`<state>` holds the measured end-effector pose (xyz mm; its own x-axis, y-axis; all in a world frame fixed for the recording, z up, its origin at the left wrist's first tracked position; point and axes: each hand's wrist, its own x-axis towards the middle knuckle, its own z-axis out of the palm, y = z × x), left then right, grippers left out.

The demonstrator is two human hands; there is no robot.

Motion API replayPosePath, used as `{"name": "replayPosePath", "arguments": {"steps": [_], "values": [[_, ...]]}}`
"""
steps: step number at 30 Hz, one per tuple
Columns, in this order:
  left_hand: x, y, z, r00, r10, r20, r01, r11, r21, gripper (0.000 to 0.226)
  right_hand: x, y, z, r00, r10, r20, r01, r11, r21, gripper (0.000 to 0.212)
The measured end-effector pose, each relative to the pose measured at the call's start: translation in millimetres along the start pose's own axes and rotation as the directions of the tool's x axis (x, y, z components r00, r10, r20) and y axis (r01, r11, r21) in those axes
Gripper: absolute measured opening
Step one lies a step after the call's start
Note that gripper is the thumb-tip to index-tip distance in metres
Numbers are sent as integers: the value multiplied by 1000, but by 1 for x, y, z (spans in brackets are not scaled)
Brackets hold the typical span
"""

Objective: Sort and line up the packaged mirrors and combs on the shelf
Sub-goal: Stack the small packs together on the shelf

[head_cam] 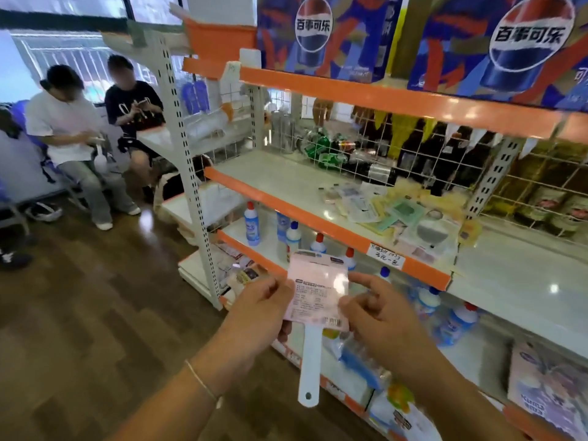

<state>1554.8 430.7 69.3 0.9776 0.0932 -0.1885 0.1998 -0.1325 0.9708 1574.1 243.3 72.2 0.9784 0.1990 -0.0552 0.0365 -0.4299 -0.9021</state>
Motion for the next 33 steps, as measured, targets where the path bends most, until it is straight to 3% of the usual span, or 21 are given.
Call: {"name": "replayPosePath", "arguments": {"steps": [3,8,13,16,23,33], "values": [[42,8,-29,1000,-4,30,2,998,58,23,34,-10,21,998,32,-45,-28,995,98,34],[104,11,-51,996,19,92,-33,988,153,13,88,-14,40,989,86,-122,-72,990,118,41],[170,11,-56,982,78,171,-118,963,241,25,152,-7,45,974,148,-171,-125,982,140,40],[212,17,-53,981,94,172,-128,971,200,25,198,0,45,970,160,-184,-132,979,157,40],[329,37,-56,995,-47,93,43,998,41,27,309,2,32,967,144,-209,-110,980,164,33],[456,29,-59,989,-126,72,131,990,-58,16,424,26,35,934,290,-207,-255,950,179,29]]}}
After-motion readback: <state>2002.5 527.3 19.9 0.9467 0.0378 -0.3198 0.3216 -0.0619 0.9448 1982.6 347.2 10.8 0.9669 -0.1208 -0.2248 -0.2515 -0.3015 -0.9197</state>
